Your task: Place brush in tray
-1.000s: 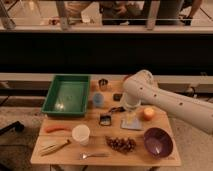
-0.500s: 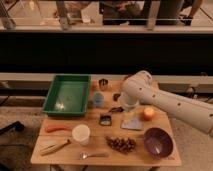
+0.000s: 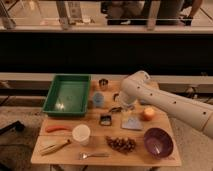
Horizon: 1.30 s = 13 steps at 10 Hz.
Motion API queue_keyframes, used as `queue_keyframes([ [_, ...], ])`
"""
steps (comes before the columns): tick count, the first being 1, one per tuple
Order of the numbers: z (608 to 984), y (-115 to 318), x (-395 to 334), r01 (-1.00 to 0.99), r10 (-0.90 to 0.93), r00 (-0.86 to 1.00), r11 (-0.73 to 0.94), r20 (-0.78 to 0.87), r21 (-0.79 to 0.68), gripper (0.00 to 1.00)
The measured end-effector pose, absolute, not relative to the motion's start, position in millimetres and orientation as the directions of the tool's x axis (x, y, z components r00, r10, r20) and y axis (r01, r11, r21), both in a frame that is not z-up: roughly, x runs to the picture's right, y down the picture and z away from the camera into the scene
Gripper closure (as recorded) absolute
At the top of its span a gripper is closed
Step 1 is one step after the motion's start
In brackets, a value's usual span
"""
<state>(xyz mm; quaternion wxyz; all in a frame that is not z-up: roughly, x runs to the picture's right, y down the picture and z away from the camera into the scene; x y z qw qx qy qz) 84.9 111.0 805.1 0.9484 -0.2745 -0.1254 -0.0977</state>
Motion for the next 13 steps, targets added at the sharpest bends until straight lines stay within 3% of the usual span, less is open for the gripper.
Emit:
queue_keyframes([
  [13, 906, 119, 60, 0.307, -0.084, 0.908, 0.8, 0.41, -0.515, 0.2],
])
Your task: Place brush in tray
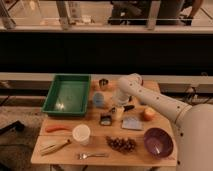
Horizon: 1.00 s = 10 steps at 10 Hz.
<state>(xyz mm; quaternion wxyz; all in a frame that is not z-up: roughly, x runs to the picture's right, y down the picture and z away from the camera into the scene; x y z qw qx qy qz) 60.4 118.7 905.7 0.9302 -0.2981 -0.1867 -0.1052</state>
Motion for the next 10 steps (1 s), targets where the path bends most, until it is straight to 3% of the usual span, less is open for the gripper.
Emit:
queue_keyframes([
  [2, 918, 124, 67, 0.286, -0.057, 0.913, 0.796, 0.405, -0.533, 0.3],
  [8, 895, 110, 73, 0.265, -0.044, 0.913, 0.819, 0.405, -0.509, 0.9],
  [10, 878, 98, 71, 0.263, -0.056, 0.918, 0.826, 0.393, -0.498, 1.0],
])
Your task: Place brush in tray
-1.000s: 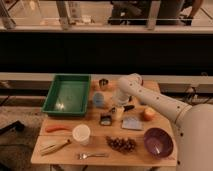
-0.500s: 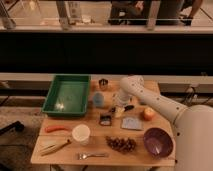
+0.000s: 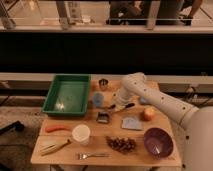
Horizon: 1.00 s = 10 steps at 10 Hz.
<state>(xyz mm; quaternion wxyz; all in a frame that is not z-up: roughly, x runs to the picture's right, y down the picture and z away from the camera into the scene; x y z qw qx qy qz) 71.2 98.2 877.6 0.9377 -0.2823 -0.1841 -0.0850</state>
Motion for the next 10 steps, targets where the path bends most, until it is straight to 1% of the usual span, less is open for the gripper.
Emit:
queue_keyframes([
  [2, 855, 81, 72, 0.26, -0.073, 0.927, 0.832, 0.368, -0.49, 1.0],
  [5, 806, 42, 65, 0.282, -0.132, 0.935, 0.84, 0.33, -0.463, 1.0],
  [8, 760, 4, 51, 0.317, -0.183, 0.925, 0.855, 0.332, -0.41, 1.0],
  [10, 749, -15, 19, 0.349, -0.211, 0.91, 0.855, 0.357, -0.384, 1.0],
])
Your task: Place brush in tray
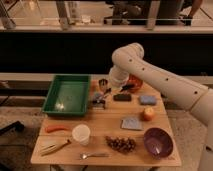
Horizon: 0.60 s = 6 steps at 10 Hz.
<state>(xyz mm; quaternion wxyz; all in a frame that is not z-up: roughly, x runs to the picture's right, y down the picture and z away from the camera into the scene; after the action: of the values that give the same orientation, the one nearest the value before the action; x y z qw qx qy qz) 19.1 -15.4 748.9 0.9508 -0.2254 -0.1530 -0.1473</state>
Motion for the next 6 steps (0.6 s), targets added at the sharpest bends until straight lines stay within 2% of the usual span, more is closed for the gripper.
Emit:
queue_keyframes([
  [6, 761, -53, -101, 0.436, -0.282, 0.858, 0.842, 0.429, -0.318, 1.0],
])
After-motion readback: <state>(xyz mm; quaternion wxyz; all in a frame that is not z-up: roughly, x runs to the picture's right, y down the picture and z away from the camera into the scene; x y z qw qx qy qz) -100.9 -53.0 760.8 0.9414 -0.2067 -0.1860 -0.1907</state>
